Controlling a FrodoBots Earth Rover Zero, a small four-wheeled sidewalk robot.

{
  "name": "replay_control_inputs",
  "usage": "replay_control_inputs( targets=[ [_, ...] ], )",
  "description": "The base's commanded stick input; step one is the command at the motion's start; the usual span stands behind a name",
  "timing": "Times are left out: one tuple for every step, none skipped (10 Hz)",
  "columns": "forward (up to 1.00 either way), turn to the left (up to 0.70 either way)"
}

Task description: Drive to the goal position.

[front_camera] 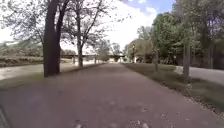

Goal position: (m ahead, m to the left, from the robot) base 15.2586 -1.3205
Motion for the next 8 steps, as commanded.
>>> replay_control_inputs(
  targets=[
    [0.00, 0.00],
    [0.00, 0.00],
    [0.70, 0.00],
    [1.00, 0.00],
    [1.00, 0.00],
    [1.00, 0.00],
    [1.00, 0.00],
    [1.00, 0.00]
  ],
)
